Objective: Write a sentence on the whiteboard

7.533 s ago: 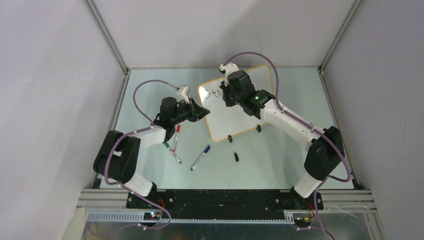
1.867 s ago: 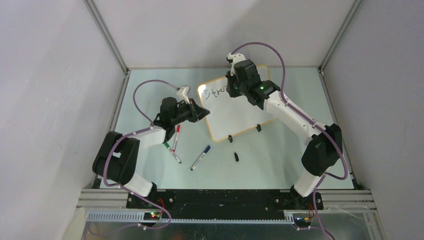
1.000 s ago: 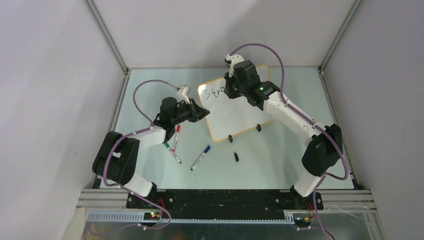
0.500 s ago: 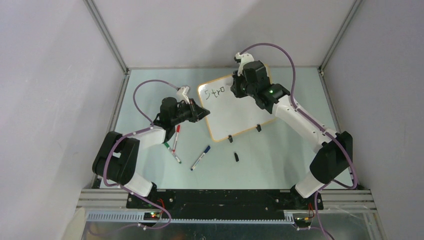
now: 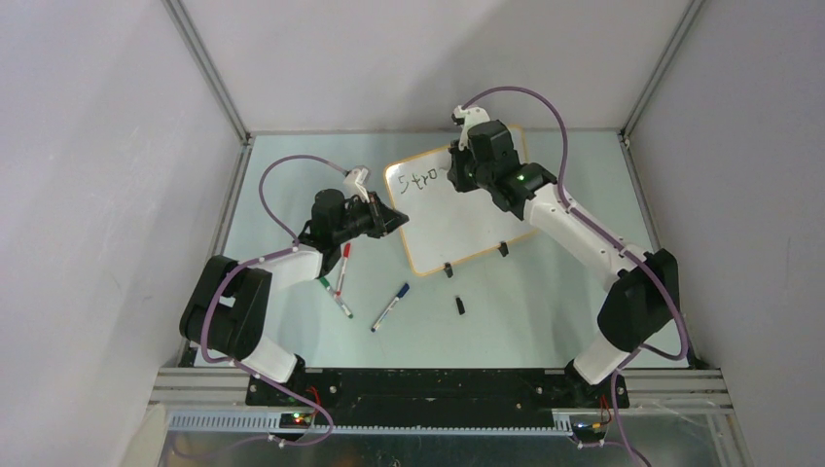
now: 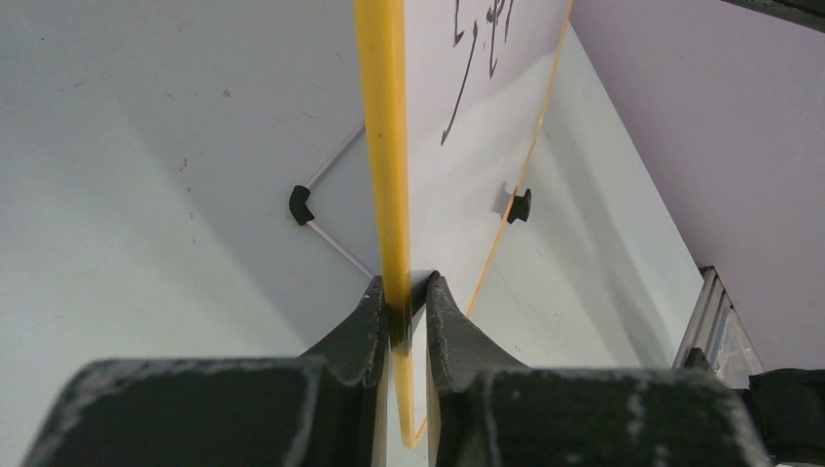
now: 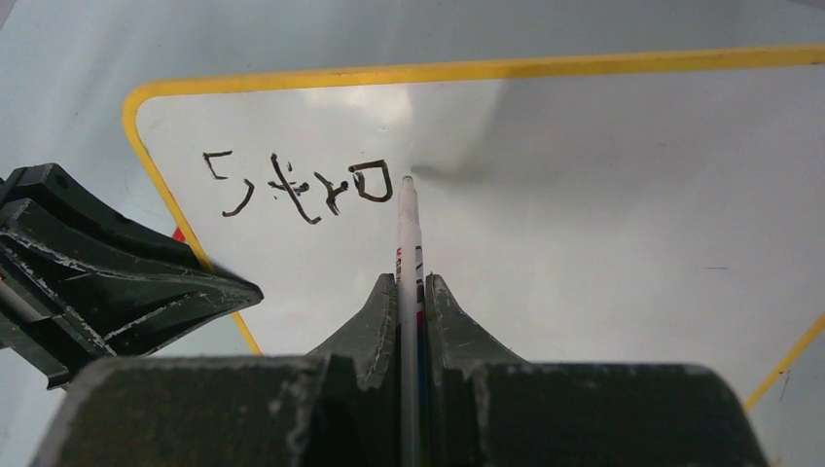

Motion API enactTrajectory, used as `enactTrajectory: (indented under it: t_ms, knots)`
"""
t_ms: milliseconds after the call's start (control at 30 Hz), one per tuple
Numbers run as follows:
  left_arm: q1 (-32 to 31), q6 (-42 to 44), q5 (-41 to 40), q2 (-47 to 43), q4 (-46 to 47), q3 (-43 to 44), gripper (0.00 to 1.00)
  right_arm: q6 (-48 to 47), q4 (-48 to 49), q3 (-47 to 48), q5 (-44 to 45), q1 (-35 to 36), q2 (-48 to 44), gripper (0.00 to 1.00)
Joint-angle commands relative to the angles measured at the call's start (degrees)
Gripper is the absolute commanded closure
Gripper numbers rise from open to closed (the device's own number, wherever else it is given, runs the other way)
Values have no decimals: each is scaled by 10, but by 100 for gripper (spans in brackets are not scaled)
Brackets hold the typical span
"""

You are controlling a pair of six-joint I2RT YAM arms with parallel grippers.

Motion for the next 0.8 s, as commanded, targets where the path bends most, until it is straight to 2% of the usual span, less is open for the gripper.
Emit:
enactTrajectory:
  t_ms: [0, 767]
  knots:
    - [-6, 59, -29, 0, -59, -6, 100, -3, 19, 26, 15, 1, 6, 100]
    - [-5, 58, -28, 0, -58, -6, 100, 0, -4, 56, 22, -2, 35, 100]
